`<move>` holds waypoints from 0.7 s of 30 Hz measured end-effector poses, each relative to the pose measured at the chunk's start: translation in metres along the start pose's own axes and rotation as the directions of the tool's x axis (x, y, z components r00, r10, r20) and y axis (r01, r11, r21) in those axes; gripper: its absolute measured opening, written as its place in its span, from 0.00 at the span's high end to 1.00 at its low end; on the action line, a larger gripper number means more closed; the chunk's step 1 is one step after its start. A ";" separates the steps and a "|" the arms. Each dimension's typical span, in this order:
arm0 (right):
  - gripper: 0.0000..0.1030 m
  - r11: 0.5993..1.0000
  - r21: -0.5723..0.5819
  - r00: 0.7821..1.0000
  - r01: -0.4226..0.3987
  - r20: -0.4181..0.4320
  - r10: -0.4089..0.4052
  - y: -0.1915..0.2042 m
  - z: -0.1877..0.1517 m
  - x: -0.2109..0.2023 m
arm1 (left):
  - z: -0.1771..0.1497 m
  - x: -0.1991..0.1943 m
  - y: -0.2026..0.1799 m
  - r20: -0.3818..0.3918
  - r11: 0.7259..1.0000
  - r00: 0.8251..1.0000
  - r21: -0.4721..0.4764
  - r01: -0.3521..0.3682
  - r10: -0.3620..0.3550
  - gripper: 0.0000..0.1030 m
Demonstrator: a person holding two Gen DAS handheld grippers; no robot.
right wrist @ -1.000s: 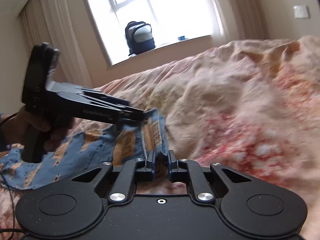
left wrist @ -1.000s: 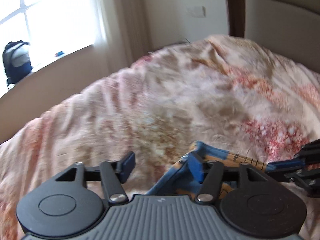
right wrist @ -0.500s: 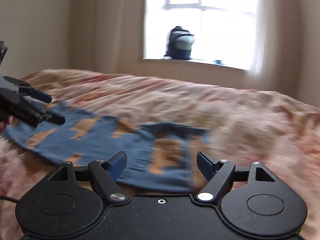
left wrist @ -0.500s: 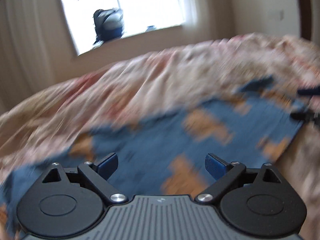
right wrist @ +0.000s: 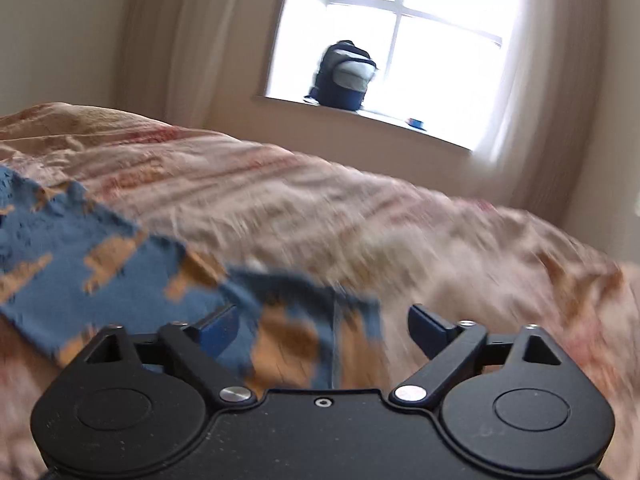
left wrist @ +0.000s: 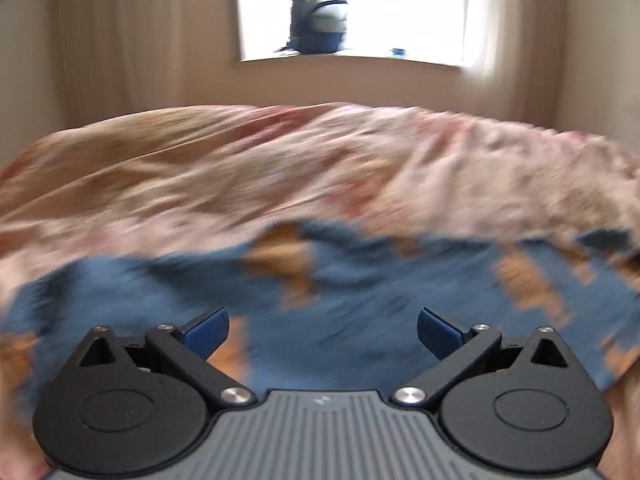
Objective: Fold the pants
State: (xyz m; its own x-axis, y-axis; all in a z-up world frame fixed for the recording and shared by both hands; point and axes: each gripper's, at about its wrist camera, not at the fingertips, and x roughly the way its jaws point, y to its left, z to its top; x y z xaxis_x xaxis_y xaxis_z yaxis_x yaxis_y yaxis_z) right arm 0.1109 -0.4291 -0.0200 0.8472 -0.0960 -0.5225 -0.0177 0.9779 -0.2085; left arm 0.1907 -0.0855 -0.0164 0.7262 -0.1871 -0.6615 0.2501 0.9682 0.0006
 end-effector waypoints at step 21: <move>0.01 0.982 -0.004 0.980 -0.187 0.065 0.187 0.056 0.020 0.030 | -0.020 -0.043 0.124 0.028 0.944 0.946 -0.067 -0.322 0.324 0.00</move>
State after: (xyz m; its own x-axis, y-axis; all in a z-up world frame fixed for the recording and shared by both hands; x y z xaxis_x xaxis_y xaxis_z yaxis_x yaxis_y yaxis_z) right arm 0.1463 -0.3737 -0.0304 0.8617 0.1009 -0.4972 -0.1780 0.9778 -0.1101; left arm 0.1776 0.0456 -0.0027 0.7859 0.1321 -0.6040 -0.0404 0.9858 0.1630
